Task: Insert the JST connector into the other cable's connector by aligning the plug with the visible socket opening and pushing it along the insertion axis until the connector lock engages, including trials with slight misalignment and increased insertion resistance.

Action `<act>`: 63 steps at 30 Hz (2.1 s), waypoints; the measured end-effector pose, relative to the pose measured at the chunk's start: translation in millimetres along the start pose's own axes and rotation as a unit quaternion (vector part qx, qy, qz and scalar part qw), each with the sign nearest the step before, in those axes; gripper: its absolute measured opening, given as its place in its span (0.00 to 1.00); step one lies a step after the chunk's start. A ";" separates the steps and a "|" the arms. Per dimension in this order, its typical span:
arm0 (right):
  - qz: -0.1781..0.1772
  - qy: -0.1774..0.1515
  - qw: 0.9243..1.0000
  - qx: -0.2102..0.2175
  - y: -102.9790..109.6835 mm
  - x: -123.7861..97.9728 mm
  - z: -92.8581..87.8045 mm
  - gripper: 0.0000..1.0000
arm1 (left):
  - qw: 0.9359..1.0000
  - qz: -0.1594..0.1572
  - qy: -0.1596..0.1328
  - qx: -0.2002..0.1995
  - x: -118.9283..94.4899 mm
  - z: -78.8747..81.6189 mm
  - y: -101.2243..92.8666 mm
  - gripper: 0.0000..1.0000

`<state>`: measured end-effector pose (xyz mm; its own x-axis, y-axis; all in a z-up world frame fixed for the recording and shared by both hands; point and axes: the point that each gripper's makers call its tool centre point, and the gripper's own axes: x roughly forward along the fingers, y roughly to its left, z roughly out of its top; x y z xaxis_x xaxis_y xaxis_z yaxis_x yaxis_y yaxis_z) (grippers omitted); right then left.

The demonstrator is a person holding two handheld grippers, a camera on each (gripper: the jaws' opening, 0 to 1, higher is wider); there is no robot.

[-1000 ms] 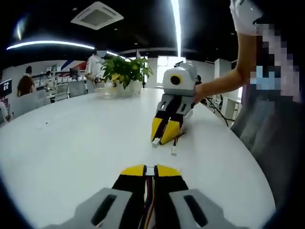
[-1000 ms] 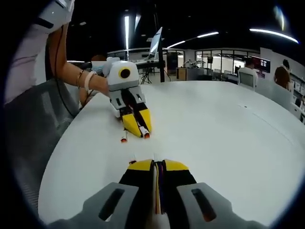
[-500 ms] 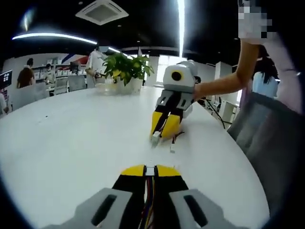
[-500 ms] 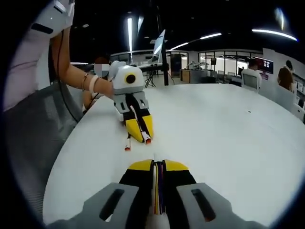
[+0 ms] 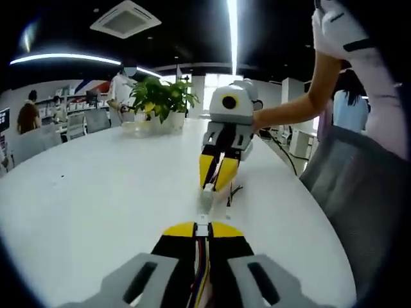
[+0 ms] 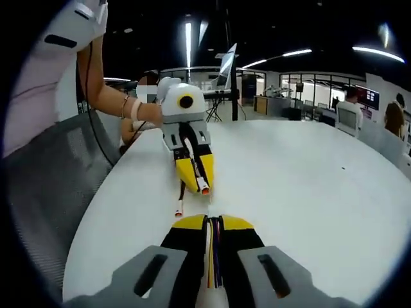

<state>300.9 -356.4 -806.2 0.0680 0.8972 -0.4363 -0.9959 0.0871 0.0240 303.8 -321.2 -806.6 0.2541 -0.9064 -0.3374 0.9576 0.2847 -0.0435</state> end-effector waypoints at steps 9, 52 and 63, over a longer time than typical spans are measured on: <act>0.015 -0.013 1.000 0.002 -0.7 -0.9 13.6 0.04 | 1.000 -0.017 -0.006 0.011 -3.3 21.4 -0.6 0.00; 0.043 -0.001 0.999 -0.026 8.0 14.1 20.6 0.04 | 0.996 -0.066 0.040 0.041 3.1 16.7 -12.5 0.00; 0.044 0.001 0.999 -0.024 12.1 14.5 20.6 0.04 | 0.996 -0.067 0.040 0.042 2.2 18.0 -13.8 0.00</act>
<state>291.1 -333.4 -793.7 -0.0192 0.8994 -0.4368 -0.9998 -0.0124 0.0183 293.5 -332.7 -789.8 0.1158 -0.9059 -0.4074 0.9909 0.1337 -0.0155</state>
